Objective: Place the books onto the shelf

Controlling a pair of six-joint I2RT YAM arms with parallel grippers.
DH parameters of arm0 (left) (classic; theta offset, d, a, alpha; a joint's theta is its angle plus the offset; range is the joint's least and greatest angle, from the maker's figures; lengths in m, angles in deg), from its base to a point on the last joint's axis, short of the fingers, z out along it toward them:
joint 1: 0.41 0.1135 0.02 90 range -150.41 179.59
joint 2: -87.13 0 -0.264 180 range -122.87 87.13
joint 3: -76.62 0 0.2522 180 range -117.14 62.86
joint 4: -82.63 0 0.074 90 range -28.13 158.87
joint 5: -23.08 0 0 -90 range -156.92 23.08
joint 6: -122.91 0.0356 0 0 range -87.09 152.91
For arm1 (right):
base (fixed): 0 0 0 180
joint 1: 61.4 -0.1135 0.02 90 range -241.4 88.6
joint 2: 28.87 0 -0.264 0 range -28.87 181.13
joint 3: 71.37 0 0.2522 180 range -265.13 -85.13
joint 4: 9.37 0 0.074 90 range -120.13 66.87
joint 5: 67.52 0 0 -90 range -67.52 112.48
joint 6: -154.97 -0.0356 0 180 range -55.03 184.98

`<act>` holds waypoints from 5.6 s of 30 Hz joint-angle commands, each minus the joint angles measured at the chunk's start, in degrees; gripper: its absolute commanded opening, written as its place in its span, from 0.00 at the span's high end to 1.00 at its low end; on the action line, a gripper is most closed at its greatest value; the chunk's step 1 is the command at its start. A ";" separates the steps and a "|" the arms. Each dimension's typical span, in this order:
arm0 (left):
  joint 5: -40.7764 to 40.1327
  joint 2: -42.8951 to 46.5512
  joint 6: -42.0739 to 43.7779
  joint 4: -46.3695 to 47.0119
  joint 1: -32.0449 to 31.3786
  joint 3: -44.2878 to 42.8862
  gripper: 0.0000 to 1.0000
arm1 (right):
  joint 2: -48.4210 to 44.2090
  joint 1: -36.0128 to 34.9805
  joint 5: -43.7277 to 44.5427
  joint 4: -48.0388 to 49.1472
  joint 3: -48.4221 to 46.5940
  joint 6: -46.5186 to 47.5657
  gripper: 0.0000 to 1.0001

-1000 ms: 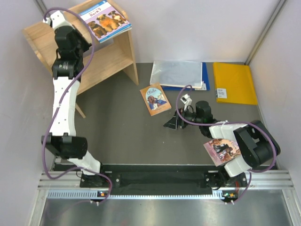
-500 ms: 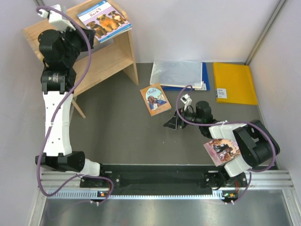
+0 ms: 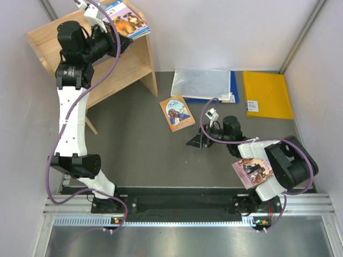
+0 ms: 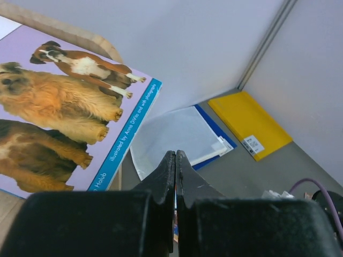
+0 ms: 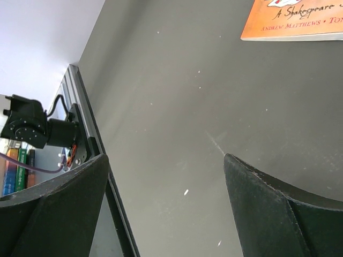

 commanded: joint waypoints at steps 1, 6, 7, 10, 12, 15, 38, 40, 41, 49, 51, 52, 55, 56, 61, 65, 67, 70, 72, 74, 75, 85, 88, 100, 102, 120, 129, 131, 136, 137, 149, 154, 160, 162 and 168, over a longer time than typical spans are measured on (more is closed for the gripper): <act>3.06 -0.33 4.82 -3.02 -2.24 -2.71 1.00 | 0.74 -1.03 -0.67 3.03 -0.22 -0.05 0.13; 0.07 -1.39 9.30 -7.68 -4.53 -2.71 1.00 | 1.27 -1.20 -0.67 3.12 -0.48 -0.05 0.13; -0.98 -1.65 9.65 -8.03 -4.62 -2.63 1.00 | 1.27 -1.20 -0.59 3.12 -0.48 -0.22 0.13; -4.13 -2.09 10.18 -8.03 -4.62 -1.92 1.00 | 1.44 -1.38 -0.50 3.21 -0.57 -0.14 0.12; -5.99 -2.71 10.45 -7.68 -4.70 -1.83 1.00 | 1.53 -1.38 -0.50 3.12 -0.66 -0.22 0.12; -8.37 -4.02 10.80 -8.46 -4.70 -3.06 1.00 | 1.79 -1.56 -0.50 3.30 -0.74 -0.22 0.13; -12.24 -10.88 8.43 -2.41 -4.70 -9.74 1.00 | 2.23 -2.00 -0.94 4.44 -0.57 -0.84 0.12; -12.59 -11.76 8.34 -1.88 -4.70 -10.18 1.00 | 2.32 -2.00 -1.02 4.44 -0.57 -0.93 0.12; -13.03 -11.94 8.34 -1.71 -4.70 -10.62 1.00 | 2.23 -2.00 -0.94 4.44 -0.57 -0.84 0.12; -14.96 -13.17 8.60 -0.48 -4.70 -11.42 1.00 | 2.58 -2.00 -1.11 4.70 -0.30 -1.01 0.12; -14.27 -13.08 8.52 0.40 -4.70 -11.59 1.00 | 2.76 -2.08 -1.11 4.96 -0.22 -1.10 0.12; -13.83 -12.91 8.25 0.75 -4.70 -11.50 1.00 | 2.85 -2.08 -1.11 5.05 -0.13 -1.19 0.12; -9.19 -12.21 7.73 1.90 -4.79 -11.42 1.00 | 3.02 -2.08 -1.03 5.40 -0.04 -1.28 0.12; -8.03 -11.94 7.55 2.07 -4.97 -11.33 1.00 | 3.29 -2.26 -0.94 5.40 -0.13 -1.36 0.12; 0.75 -8.70 6.32 4.62 -7.77 -7.65 1.00 | 2.94 -2.26 0.11 4.71 -0.92 -0.75 0.12; 0.07 -4.65 7.54 6.03 -13.22 -1.16 1.00 | 2.06 -2.26 2.57 -0.56 -3.29 2.41 0.12; -2.73 -3.42 10.08 3.94 -17.16 1.23 1.00 | 1.80 -2.26 3.71 -4.60 -5.56 4.77 0.12; -11.24 -1.58 11.85 3.66 -21.03 9.48 1.00 | 1.36 -2.17 8.88 -10.92 -8.64 7.85 0.12; -15.90 -1.04 10.63 5.75 -21.58 17.65 1.00 | 1.27 -2.08 12.67 -16.53 -10.40 9.09 0.12; -17.77 -0.08 7.57 10.22 -21.58 26.84 1.00 | 1.62 -1.65 17.23 -19.11 -12.43 10.06 0.11; -18.82 0.19 6.50 11.55 -21.58 29.69 1.00 | 1.71 -1.38 18.74 -20.25 -12.69 10.15 0.11; -27.71 -10.08 1.23 14.90 -21.58 42.63 1.00 | 12.05 3.45 21.40 -14.30 -19.90 11.12 0.10; -27.09 -14.74 0.08 14.91 -21.58 41.41 1.00 | 17.06 4.24 19.20 -9.29 -22.35 10.50 0.11; -23.58 -27.75 -1.50 15.79 -21.67 38.77 1.00 | 30.61 4.16 14.90 -0.48 -33.87 4.97 0.13; -23.05 -28.98 -2.03 16.05 -21.67 38.95 1.00 | 32.63 3.46 12.70 -0.92 -36.50 4.09 0.14; -26.03 -23.20 -0.72 15.79 -22.28 44.73 1.00 | 32.30 -1.03 8.46 -8.04 -39.16 6.19 1.00; -30.60 2.63 -5.71 21.31 -22.28 62.57 0.60 | 24.57 1.61 9.09 -6.02 -29.75 7.51 1.00; -30.52 10.42 -8.78 24.04 -22.20 68.70 0.28 | 23.16 2.04 9.08 -5.85 -28.09 7.69 1.00; -29.04 24.85 -16.96 34.05 -22.19 80.94 0.01 | 18.94 2.66 8.82 -5.41 -26.23 7.25 1.00; -28.59 26.19 -20.37 36.59 -22.28 85.66 0.01 | 18.41 2.75 8.64 -5.32 -26.23 6.73 1.00; -29.90 25.16 -37.01 71.30 -22.72 108.54 0.01 | 11.65 3.19 3.29 -1.63 -27.11 -1.09 1.00; -31.05 20.51 -38.33 79.58 -22.72 109.78 0.01 | 9.01 3.10 2.23 -0.40 -25.27 -3.03 1.00; -27.63 11.63 -43.33 95.48 -22.81 111.19 0.08 | 6.81 3.10 2.14 -0.05 -22.63 -3.21 1.00; -27.01 9.26 -44.21 99.17 -22.72 111.37 0.12 | 6.28 3.10 2.23 0.04 -22.28 -3.12 1.00; -26.21 8.62 -44.49 101.22 -23.25 110.76 0.15 | 6.28 3.10 1.79 -0.04 -22.36 -3.21 1.00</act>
